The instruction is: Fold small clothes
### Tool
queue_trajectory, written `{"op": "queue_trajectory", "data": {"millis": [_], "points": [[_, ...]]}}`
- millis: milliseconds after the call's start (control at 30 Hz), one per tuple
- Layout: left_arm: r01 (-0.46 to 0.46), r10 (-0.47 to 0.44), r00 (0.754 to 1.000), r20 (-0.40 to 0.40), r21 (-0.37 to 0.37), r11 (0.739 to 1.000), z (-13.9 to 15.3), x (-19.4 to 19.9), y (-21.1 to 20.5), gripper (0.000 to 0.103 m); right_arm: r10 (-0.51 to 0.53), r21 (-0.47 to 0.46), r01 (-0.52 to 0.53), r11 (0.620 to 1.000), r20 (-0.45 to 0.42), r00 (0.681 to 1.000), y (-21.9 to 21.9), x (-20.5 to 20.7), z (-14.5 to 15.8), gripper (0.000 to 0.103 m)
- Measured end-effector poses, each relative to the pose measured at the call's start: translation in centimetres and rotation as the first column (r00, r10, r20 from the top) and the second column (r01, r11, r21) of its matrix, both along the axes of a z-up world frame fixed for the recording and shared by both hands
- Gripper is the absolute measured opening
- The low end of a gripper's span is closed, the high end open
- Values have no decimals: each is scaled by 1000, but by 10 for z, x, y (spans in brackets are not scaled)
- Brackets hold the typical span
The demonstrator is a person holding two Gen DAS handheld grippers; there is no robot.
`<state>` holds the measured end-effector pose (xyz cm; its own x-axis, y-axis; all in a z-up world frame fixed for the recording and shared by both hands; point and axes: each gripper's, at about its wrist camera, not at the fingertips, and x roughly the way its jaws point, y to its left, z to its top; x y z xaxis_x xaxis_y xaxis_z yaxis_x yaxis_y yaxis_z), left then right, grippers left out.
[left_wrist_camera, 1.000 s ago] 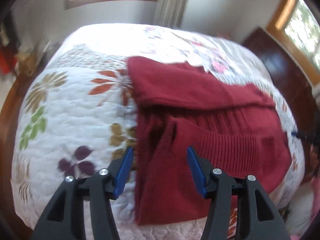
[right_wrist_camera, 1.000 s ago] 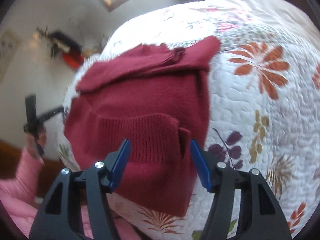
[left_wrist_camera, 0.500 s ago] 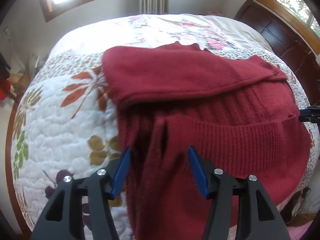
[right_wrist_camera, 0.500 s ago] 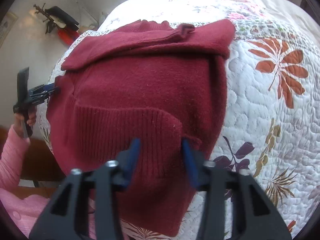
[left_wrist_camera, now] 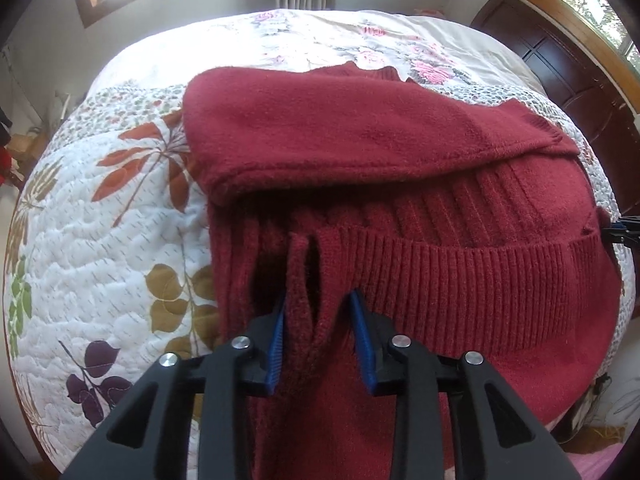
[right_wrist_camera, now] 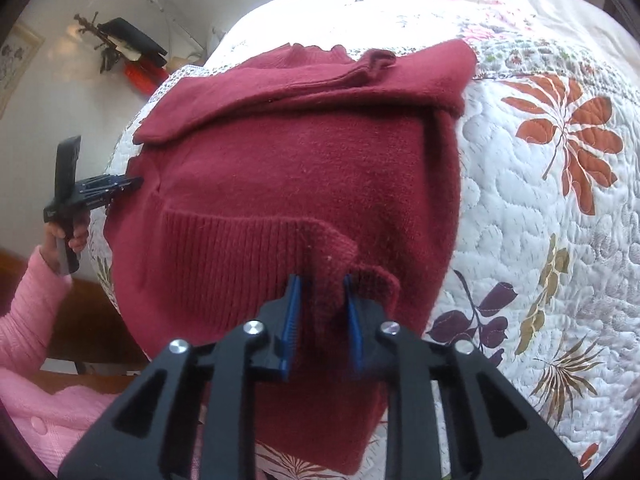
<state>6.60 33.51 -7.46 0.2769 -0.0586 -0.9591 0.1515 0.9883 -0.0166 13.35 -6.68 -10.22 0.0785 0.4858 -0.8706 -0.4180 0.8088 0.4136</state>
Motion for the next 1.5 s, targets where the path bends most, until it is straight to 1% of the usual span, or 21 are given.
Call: {"op": "queue_trajectory", "data": {"millis": [33, 67, 100, 133, 167, 267, 433, 500, 533, 633, 733, 833, 933, 1000, 1067, 1100, 1167, 1233, 1300, 1433, 1500], "points": [[1, -1, 1000, 0, 0, 1000, 0, 0, -2, 31, 4, 1, -4, 1000, -2, 1000, 1, 0, -1, 25], [2, -2, 1000, -2, 2, 1000, 0, 0, -3, 28, 11, -1, -11, 1000, -1, 1000, 2, -1, -1, 22], [8, -8, 1000, -2, 1, 1000, 0, -1, -5, 20, 22, -16, -22, 1000, 11, 1000, 5, -3, 1, 18], [16, -16, 1000, -2, -1, 1000, 2, -2, -8, 17, 30, -10, -30, 999, 12, 999, 6, -4, 3, 6], [21, -21, 1000, 1, -3, 1000, 4, -4, -11, 14, 33, 3, -33, 999, 12, 999, 6, -5, 5, 5], [34, -34, 999, 35, -5, 999, 16, -8, -17, 13, 35, 17, -36, 999, 49, 998, 4, -8, 17, 4], [-14, 21, 993, 118, -59, 998, 50, -12, -8, 12, -12, 135, -3, 991, 112, 994, -17, -6, 52, 4], [-31, 44, 985, 164, -81, 996, 67, -10, -4, 7, -30, 169, 7, 986, 139, 990, -23, -2, 67, 4], [-38, 55, 981, 185, -93, 995, 75, -7, -2, 7, -40, 190, 10, 982, 157, 987, -26, 1, 76, 4], [-63, 91, 966, 243, -121, 991, 94, 7, 4, 7, -74, 231, 28, 972, 192, 979, -33, 17, 95, 4], [-71, 104, 950, 293, -118, 990, 108, 25, 4, 7, -109, 251, 50, 967, 226, 968, -37, 39, 111, 4], [-78, 120, 933, 338, -133, 988, 123, 57, 7, 7, -146, 278, 75, 958, 244, 959, -41, 69, 125, 4], [-89, 133, 924, 359, -135, 987, 128, 89, 8, 7, -183, 285, 108, 952, 252, 950, -38, 104, 132, 4], [-113, 152, 915, 375, -124, 986, 127, 112, 12, 7, -212, 297, 135, 945, 247, 946, -35, 127, 134, 4], [-138, 179, 904, 387, -132, 982, 125, 135, 18, 7, -248, 312, 170, 935, 231, 941, -34, 155, 129, 4], [-158, 197, 899, 392, -131, 979, 122, 149, 21, 7, -260, 309, 184, 933, 228, 938, -33, 164, 126, 4], [-187, 227, 899, 375, -138, 973, 111, 168, 28, 7, -285, 296, 219, 930, 201, 937, -29, 190, 112, 4], [-221, 249, 907, 339, -119, 968, 92, 190, 33, 7, -300, 277, 249, 928, 161, 940, -23, 211, 92, 4], [-241, 255, 918, 303, -84, 967, 70, 203, 34, 7, -304, 248, 266, 931, 127, 944, -17, 225, 71, 4], [-252, 253, 948, 192, -31, 967, 27, 220, 32, 8, -301, 139, 290, 947, 66, 951, -6, 245, 25, 4], [-240, 233, 964, 124, 39, 970, 2, 227, 28, 8, -311, 98, 307, 947, 29, 950, -4, 250, 4, 4]]}}
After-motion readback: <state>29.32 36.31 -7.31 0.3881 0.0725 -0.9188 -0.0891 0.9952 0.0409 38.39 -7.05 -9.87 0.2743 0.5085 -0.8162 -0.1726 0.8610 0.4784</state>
